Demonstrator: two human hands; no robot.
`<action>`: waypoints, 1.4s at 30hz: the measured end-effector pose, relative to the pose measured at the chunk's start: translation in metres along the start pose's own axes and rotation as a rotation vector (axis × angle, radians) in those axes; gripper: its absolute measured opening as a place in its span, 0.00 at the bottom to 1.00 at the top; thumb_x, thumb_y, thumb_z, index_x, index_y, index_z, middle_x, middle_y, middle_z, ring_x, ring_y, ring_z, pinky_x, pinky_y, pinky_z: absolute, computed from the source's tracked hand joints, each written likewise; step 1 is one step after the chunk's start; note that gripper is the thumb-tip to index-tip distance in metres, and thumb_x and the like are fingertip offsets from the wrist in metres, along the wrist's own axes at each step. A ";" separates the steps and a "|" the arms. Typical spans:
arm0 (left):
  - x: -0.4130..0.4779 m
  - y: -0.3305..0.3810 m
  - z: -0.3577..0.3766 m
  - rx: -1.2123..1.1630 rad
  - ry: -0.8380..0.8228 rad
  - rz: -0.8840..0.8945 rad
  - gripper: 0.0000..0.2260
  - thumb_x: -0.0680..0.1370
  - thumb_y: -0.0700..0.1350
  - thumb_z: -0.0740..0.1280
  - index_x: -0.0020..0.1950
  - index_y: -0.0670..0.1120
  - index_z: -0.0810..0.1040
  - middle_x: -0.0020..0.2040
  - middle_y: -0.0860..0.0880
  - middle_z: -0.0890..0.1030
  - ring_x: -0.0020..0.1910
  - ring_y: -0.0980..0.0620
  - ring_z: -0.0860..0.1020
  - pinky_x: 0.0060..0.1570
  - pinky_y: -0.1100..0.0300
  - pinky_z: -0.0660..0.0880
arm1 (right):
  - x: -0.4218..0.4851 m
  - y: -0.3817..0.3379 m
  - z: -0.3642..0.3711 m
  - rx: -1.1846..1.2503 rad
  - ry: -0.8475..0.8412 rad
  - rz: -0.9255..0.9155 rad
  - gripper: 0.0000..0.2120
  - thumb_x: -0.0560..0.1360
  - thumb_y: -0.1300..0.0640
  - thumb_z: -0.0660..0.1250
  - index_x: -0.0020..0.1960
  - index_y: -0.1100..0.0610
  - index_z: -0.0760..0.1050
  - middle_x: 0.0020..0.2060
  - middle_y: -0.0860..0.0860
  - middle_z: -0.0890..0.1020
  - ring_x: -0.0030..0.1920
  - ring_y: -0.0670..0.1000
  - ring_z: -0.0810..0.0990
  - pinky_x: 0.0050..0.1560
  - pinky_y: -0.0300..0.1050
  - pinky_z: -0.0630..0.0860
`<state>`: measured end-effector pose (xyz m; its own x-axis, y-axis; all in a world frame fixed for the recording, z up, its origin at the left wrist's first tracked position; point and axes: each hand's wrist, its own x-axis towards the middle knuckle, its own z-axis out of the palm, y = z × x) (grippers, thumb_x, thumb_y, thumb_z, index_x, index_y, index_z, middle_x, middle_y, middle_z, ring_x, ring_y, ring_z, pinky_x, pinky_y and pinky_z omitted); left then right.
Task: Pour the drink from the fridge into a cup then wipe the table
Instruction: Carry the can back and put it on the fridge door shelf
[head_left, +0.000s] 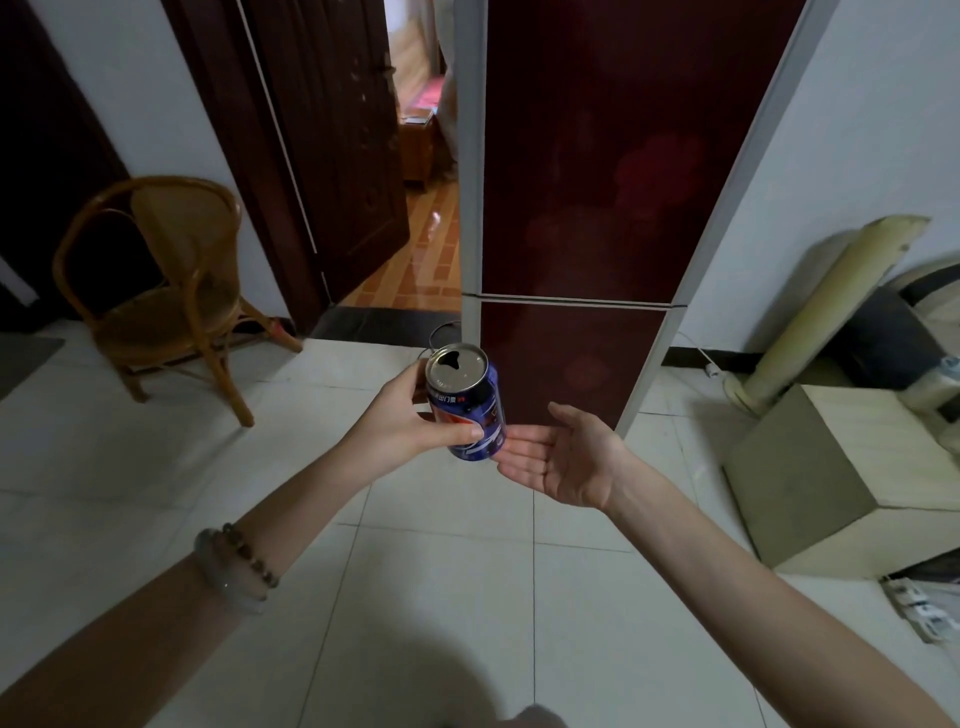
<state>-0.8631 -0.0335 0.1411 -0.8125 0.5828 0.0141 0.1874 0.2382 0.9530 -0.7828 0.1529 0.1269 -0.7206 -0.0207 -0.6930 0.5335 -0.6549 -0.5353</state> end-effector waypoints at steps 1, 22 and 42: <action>0.012 -0.002 -0.002 -0.002 -0.004 -0.005 0.29 0.65 0.38 0.78 0.62 0.52 0.72 0.56 0.57 0.79 0.55 0.59 0.77 0.52 0.65 0.75 | 0.008 -0.007 0.001 0.006 0.006 0.000 0.28 0.81 0.46 0.49 0.54 0.70 0.75 0.46 0.65 0.82 0.48 0.61 0.81 0.54 0.53 0.76; 0.285 -0.017 -0.005 0.022 0.034 -0.116 0.38 0.55 0.51 0.79 0.63 0.48 0.72 0.56 0.54 0.80 0.54 0.58 0.79 0.49 0.66 0.76 | 0.183 -0.236 -0.021 -0.045 -0.014 0.069 0.28 0.80 0.46 0.50 0.49 0.69 0.77 0.42 0.64 0.83 0.44 0.59 0.82 0.51 0.52 0.76; 0.396 -0.013 -0.083 0.056 0.038 -0.067 0.28 0.60 0.46 0.77 0.59 0.53 0.75 0.53 0.54 0.82 0.53 0.59 0.79 0.48 0.68 0.74 | 0.265 -0.351 0.049 -0.803 -0.012 -0.470 0.10 0.78 0.60 0.60 0.53 0.63 0.78 0.48 0.55 0.81 0.45 0.51 0.80 0.56 0.46 0.75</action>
<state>-1.2333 0.1294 0.1593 -0.8442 0.5348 -0.0363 0.1619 0.3189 0.9339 -1.1830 0.3405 0.1550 -0.9424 0.1036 -0.3179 0.3293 0.1214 -0.9364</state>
